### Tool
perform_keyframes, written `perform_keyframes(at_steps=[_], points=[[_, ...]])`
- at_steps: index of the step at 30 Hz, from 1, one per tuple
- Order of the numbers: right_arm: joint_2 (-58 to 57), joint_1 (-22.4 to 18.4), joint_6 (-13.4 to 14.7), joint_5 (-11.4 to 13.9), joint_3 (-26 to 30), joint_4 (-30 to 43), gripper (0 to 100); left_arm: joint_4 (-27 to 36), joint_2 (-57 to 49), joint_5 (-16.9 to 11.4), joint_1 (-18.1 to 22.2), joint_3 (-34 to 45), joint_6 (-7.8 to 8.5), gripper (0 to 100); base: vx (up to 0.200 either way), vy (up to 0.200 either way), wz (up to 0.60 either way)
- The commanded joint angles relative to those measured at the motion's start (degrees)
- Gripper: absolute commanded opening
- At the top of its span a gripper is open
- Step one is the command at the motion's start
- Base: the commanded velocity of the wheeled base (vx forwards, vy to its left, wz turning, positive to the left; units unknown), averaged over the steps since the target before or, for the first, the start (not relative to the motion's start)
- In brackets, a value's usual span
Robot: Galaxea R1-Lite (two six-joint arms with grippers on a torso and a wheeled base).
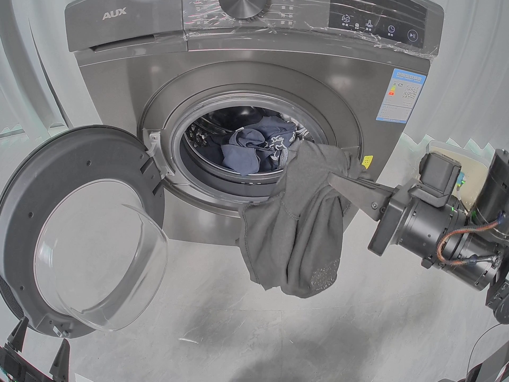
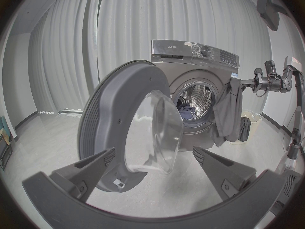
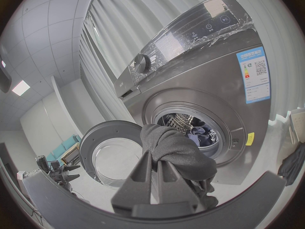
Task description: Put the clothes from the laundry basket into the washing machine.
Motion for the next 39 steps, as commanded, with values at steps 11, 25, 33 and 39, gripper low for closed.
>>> perform_keyframes(at_steps=[11, 25, 33, 39], points=[[6.3, 0.9, -0.1, -1.2, -3.8, -4.8, 0, -0.4, -1.0, -2.4, 0.0, 0.9, 2.74, 100, 0.0, 0.0, 0.0], [12.3, 1.8, -0.1, -2.5, -7.7, -9.4, 0, -7.1, 20.4, -22.9, 1.2, -13.2, -0.95, 100, 0.0, 0.0, 0.0], [13.9, 2.6, -0.1, -2.8, -9.5, -12.7, 0, -13.4, 36.1, -31.8, -3.8, -10.2, 3.79, 100, 0.0, 0.0, 0.0], [14.5, 2.4, -0.1, -2.9, -10.0, -12.8, 0, -21.5, 48.3, -31.2, -12.6, -10.2, 2.92, 100, 0.0, 0.0, 0.0]])
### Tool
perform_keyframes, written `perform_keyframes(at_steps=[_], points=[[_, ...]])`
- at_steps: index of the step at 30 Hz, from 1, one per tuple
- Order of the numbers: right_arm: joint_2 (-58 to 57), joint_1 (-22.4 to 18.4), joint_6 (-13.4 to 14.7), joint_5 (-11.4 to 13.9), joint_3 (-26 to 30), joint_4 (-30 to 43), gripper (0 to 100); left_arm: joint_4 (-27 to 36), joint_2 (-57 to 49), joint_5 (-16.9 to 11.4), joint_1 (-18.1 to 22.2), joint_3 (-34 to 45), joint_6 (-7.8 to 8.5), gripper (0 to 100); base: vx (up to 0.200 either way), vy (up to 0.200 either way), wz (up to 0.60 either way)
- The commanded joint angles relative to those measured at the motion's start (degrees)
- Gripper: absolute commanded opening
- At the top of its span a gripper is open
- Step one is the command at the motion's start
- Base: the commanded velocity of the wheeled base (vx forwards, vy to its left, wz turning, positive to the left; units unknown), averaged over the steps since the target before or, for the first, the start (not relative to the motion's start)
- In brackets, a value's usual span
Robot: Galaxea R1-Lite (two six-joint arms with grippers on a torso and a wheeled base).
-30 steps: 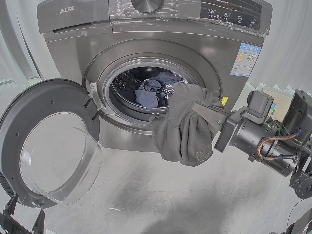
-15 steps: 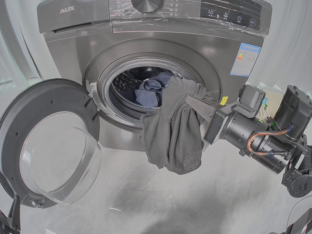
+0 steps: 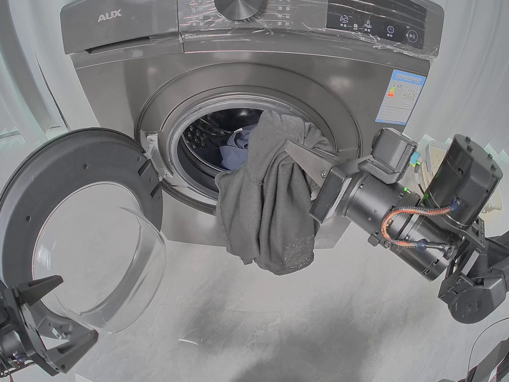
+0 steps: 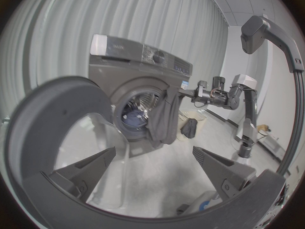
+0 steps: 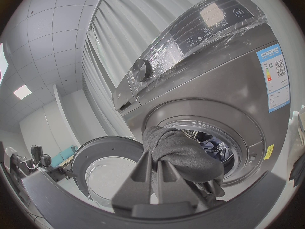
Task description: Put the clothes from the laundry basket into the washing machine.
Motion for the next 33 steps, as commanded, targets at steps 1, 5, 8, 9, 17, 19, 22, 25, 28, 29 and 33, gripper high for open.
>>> perform_keyframes(at_steps=[1, 5, 8, 9, 17, 19, 22, 25, 28, 29, 33], points=[[2.1, 0.2, 0.0, -0.3, -1.3, -0.8, 0, -8.4, 18.5, -1.3, -8.7, 1.6, 0.33, 100, 0.0, 0.0, 0.0], [2.4, 0.0, 0.0, -0.9, -1.9, -0.8, 0, -17.4, 29.6, -1.2, -11.7, 1.6, 0.33, 100, 0.0, 0.0, 0.0], [2.4, -0.1, 0.0, -0.9, -1.9, -0.8, 0, -23.1, 35.2, -1.1, -13.8, 2.0, -0.02, 100, 0.0, 0.0, 0.0], [2.4, -0.1, 0.0, -0.9, -1.9, -0.8, 0, -24.9, 37.0, -1.1, -14.6, 2.3, -0.29, 100, 0.0, 0.0, 0.0], [2.5, -0.4, -0.1, -0.9, -2.1, -0.8, 0, -30.0, 46.2, 3.6, -20.6, 0.3, -1.96, 100, 0.0, 0.0, 0.0], [2.5, -0.3, -0.1, -0.9, -2.1, -0.8, 0, -31.0, 47.7, 3.8, -20.7, -0.2, -2.04, 100, 0.0, 0.0, 0.0], [2.4, -0.1, -0.1, -0.9, -2.4, -0.8, 0, -33.5, 51.1, 3.8, -20.8, -1.6, -2.13, 100, 0.0, 0.0, 0.0], [2.4, -0.3, -0.1, -0.9, -2.5, -0.7, 0, -34.3, 53.7, 3.8, -21.4, -3.0, -2.31, 100, 0.0, 0.0, 0.0], [2.5, -0.3, -0.1, -0.9, -2.5, -0.8, 0, -34.4, 55.8, 3.8, -22.6, -4.3, -2.84, 100, 0.0, 0.0, 0.0], [2.7, -0.1, -0.1, -0.9, -2.6, -0.8, 0, -34.4, 57.3, 3.8, -23.8, -5.6, -3.89, 100, 0.0, 0.0, 0.0], [3.3, 0.1, 0.0, -0.9, -2.6, -0.8, 0, -36.0, 60.0, 4.1, -25.3, -6.8, -4.59, 100, 0.0, 0.0, 0.0]])
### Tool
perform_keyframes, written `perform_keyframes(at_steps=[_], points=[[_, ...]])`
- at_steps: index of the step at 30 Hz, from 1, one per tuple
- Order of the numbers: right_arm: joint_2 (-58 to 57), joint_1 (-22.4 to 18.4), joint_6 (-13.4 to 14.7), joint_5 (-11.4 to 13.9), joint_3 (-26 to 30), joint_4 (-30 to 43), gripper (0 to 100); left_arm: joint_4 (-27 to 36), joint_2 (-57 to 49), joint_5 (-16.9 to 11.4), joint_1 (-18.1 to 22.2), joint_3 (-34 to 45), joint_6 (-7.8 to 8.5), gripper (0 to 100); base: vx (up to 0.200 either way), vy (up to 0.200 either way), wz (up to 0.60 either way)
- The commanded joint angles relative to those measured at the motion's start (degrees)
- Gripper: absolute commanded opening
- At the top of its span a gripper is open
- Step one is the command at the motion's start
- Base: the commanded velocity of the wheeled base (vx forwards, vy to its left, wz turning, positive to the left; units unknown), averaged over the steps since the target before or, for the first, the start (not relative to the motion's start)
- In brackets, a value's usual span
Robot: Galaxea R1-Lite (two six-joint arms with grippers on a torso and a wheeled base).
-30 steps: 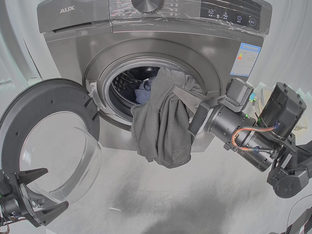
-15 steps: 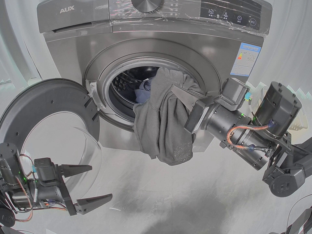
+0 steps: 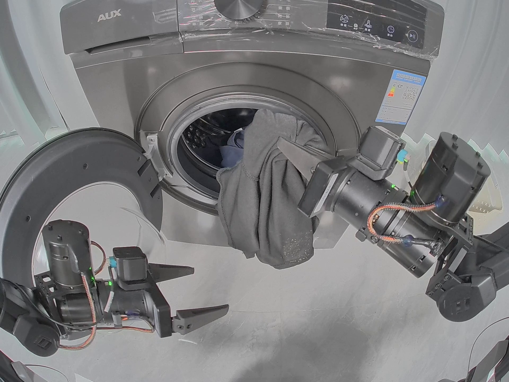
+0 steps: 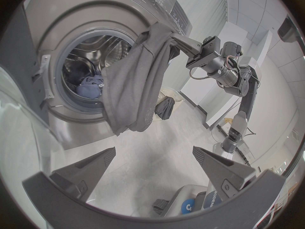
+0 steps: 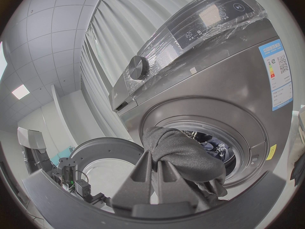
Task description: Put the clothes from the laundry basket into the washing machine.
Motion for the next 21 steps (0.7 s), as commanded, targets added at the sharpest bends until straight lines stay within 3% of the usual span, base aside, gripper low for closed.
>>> perform_keyframes(at_steps=[1, 8, 11, 15, 21], points=[[0.7, 0.2, 0.1, 0.0, -0.2, 0.0, 0, -2.4, 5.7, 0.5, -1.5, -1.4, -0.19, 100, 0.0, 0.0, 0.0], [3.6, 0.4, 0.1, -1.0, -1.4, -0.1, 0, -12.4, 13.0, 2.1, -2.0, -1.1, -0.98, 100, 0.0, 0.0, 0.0], [4.4, 0.5, 0.1, -1.1, -1.7, -0.1, 0, -15.7, 14.7, 2.6, -2.1, -1.3, -2.47, 100, 0.0, 0.0, 0.0], [5.2, 0.1, 0.1, -1.2, -1.7, -0.5, 0, -16.9, 15.2, 3.1, -3.8, -1.7, -5.29, 100, 0.0, 0.0, 0.0], [5.5, 0.5, 0.1, -1.2, -1.9, -0.8, 0, -17.4, 17.3, 3.2, -4.7, -2.0, -5.55, 100, 0.0, 0.0, 0.0]])
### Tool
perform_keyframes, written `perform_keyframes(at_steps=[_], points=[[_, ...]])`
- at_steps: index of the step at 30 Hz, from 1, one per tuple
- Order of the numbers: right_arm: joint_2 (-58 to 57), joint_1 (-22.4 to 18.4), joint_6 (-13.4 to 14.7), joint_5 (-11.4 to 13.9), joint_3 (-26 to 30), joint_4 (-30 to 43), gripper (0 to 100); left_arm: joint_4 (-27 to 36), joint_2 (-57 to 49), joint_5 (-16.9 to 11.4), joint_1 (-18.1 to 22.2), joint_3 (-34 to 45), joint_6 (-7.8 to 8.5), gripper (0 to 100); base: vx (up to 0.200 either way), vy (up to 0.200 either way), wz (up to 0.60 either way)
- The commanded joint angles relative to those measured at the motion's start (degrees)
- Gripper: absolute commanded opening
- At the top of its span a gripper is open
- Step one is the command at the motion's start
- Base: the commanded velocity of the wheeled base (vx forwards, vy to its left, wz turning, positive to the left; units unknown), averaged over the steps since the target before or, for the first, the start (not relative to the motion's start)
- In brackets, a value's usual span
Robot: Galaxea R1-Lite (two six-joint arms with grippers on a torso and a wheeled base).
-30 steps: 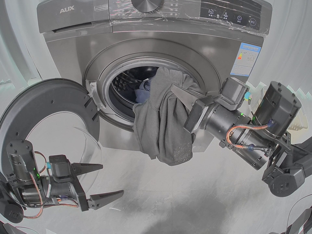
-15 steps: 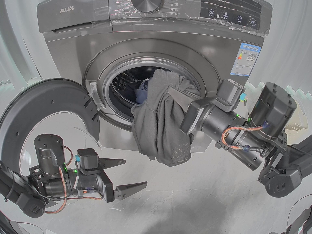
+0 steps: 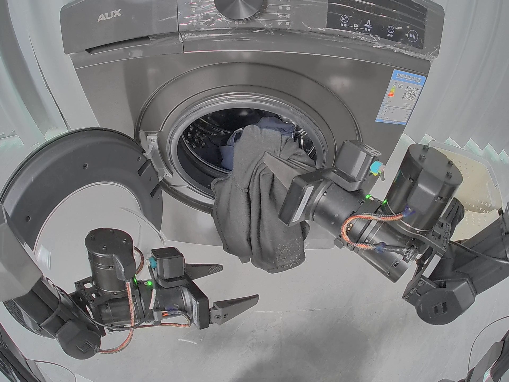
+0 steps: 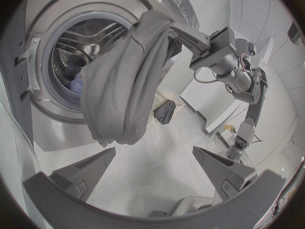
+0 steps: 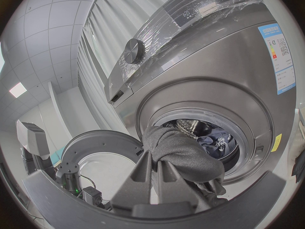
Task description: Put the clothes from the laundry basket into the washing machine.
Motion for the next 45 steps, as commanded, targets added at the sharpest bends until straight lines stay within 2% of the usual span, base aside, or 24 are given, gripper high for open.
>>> perform_keyframes(at_steps=[1, 12, 19, 25, 29, 33, 42, 45], points=[[0.6, 0.2, -0.1, 0.0, -0.1, -0.1, 0, -0.3, 2.6, 0.0, -0.6, -0.2, -0.1, 100, 0.0, 0.0, 0.0], [0.5, 0.4, -0.1, 0.0, -0.2, -0.2, 0, -4.7, 10.2, 0.1, -1.4, -2.2, -0.54, 100, 0.0, 0.0, 0.0], [0.2, 0.4, -0.1, 0.0, 0.1, -0.2, 0, -8.5, 15.3, 2.2, -1.1, -4.3, -0.54, 100, 0.0, 0.0, 0.0], [0.1, 0.6, -0.1, 0.0, 0.2, -0.2, 0, -8.6, 17.5, 2.3, -0.7, -6.8, -0.54, 100, 0.0, 0.0, 0.0], [0.1, 0.8, -0.1, 0.0, 0.2, -0.2, 0, -8.7, 18.7, 3.6, -0.7, -8.7, -1.42, 100, 0.0, 0.0, 0.0], [0.1, 0.9, -0.1, 0.0, 0.0, -0.2, 0, -9.0, 20.1, 3.7, -0.7, -10.8, -1.77, 100, 0.0, 0.0, 0.0], [-0.1, 0.9, -0.2, 0.0, 0.1, -0.2, 0, -9.1, 24.4, 4.5, -0.8, -15.6, -1.69, 100, 0.0, 0.0, 0.0], [-0.1, 1.4, -0.1, 0.0, 0.2, -0.2, 0, -11.1, 26.0, 4.9, -0.7, -17.7, -1.69, 100, 0.0, 0.0, 0.0]])
